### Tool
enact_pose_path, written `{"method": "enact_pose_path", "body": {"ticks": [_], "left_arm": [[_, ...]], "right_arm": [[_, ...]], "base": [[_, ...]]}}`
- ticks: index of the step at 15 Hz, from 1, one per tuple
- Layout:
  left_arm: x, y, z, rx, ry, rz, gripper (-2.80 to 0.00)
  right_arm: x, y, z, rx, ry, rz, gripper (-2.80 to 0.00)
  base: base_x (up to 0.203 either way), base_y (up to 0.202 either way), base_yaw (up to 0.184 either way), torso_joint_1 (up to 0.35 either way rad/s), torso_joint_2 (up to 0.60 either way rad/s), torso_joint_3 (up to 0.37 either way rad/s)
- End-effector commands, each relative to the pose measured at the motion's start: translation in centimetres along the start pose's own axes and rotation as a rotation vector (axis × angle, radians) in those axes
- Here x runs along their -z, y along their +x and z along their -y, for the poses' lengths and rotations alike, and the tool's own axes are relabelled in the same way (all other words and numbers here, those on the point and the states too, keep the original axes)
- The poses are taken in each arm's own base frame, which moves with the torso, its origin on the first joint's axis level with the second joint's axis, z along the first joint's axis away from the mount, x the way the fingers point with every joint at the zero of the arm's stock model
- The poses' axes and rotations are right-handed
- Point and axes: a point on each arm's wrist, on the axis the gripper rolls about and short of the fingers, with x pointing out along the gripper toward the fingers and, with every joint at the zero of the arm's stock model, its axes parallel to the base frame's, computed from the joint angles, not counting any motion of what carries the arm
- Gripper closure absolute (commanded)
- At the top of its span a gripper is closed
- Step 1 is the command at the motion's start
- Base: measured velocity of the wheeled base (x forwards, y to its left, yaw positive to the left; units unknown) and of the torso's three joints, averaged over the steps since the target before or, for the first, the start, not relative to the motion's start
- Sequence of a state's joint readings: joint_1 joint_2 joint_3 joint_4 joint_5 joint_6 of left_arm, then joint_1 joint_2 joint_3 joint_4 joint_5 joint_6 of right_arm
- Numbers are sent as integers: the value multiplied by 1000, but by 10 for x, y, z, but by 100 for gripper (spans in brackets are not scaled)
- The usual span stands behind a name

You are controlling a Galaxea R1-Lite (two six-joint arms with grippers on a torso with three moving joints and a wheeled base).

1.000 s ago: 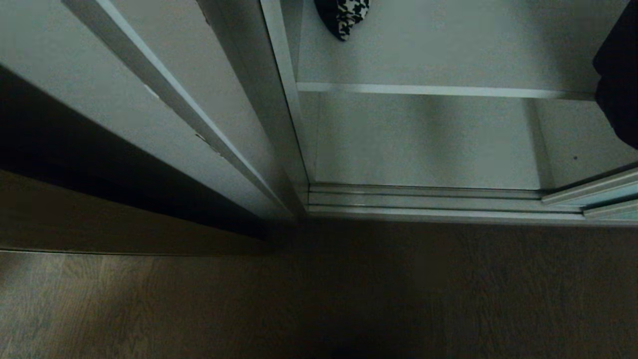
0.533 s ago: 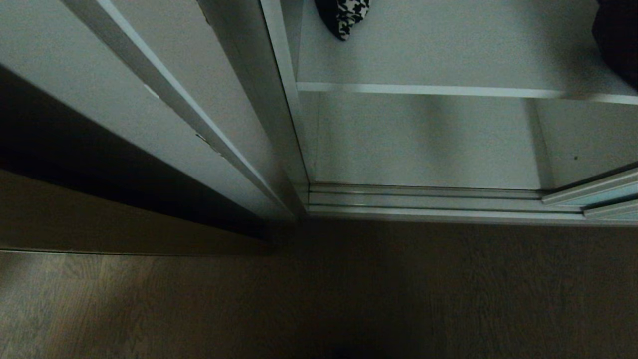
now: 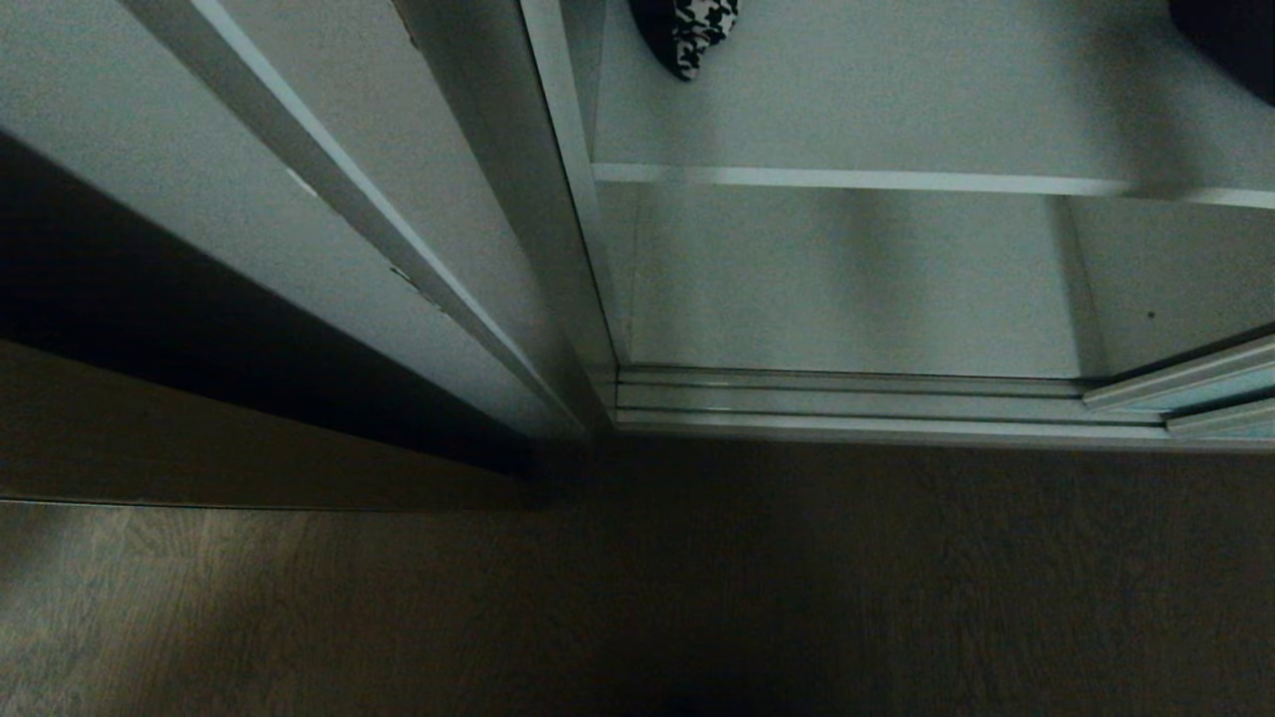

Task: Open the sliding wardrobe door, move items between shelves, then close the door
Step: Place the bag on the higher shelf

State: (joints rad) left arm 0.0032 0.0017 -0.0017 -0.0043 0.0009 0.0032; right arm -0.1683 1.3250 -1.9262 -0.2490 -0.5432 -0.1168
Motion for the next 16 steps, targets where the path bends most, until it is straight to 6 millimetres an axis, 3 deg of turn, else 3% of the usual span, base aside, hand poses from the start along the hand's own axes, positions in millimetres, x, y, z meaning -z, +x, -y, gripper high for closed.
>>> {"method": "enact_pose_path", "body": {"ticks": [1,4,10,16], "left_arm": [[0,0,0,-1,0,-1,0],[0,0,0,-1,0,-1,0],[0,0,0,-1,0,-1,0],[0,0,0,-2,0,-1,0]], "right_arm": [[51,28,-17,17,-38,-68,0],[102,51,-30,27,-29,-120,0],[153,71,-44,31,-13,-103,0],[190,83,-52,62,2,-5,0]], "base": [[0,0,0,0,0,0],[0,0,0,0,0,0],[0,0,0,0,0,0],[0,0,0,0,0,0]]}}
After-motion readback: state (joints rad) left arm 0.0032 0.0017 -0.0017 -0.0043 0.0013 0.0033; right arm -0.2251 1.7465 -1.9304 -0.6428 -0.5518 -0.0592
